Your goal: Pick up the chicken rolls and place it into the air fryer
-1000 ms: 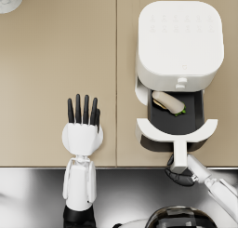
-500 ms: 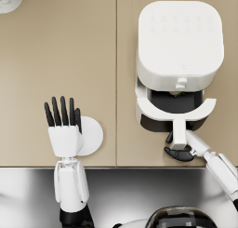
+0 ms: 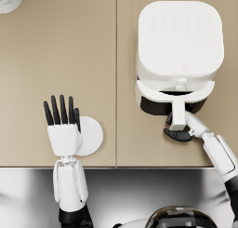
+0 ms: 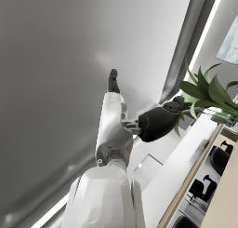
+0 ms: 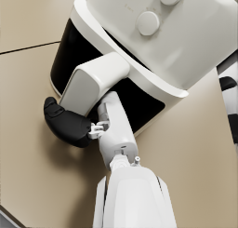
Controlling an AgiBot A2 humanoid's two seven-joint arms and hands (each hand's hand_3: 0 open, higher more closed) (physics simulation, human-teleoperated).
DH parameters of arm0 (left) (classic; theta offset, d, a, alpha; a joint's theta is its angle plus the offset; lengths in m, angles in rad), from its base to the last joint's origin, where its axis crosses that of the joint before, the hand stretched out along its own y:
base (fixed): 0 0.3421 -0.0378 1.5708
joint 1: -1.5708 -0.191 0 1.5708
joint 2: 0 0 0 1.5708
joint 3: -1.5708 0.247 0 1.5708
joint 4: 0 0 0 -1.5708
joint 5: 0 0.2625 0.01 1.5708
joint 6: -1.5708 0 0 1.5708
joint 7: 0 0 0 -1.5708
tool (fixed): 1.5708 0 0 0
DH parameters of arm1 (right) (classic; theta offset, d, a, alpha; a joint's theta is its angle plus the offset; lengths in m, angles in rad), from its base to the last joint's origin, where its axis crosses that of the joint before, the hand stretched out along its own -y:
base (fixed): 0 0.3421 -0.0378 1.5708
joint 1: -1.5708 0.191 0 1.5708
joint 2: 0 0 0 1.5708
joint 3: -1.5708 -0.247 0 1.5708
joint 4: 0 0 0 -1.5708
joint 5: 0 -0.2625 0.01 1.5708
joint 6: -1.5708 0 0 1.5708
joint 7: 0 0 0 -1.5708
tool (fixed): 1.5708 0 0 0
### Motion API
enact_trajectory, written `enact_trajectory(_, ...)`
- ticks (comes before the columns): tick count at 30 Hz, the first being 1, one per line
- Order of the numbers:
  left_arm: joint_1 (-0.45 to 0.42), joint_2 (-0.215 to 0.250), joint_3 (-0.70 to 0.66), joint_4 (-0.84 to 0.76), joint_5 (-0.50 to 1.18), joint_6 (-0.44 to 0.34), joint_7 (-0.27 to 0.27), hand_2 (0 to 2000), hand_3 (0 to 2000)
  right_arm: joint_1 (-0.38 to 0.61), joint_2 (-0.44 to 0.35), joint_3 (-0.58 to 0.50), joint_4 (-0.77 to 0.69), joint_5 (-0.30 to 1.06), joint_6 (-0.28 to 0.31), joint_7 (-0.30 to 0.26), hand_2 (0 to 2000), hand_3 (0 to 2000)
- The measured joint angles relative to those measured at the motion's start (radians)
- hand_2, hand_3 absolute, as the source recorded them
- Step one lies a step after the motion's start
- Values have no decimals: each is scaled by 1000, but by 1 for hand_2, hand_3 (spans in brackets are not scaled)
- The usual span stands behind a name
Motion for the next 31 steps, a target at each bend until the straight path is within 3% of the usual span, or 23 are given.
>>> enact_trajectory(11, 6, -6, 21, 16, 0, 0, 0, 0, 0, 99, -103, -1, -215, 0, 25, 11, 2000, 2000)
enact_trajectory(14, 6, -6, 25, 17, 0, 0, 0, 0, 0, 120, -125, -3, -267, -2, 86, 26, 2000, 2000)
enact_trajectory(16, 6, -7, 27, 16, 0, 0, 0, 0, 0, 130, -125, -1, -279, -3, 134, 19, 2000, 2000)
enact_trajectory(20, 6, -7, 29, 16, 0, 0, 0, 0, 0, 137, -124, 1, -284, -5, 162, 9, 2000, 2000)
enact_trajectory(31, 6, -7, 30, 16, 0, 0, 0, 0, 0, 139, -124, 1, -284, -6, 173, 0, 2000, 2000)
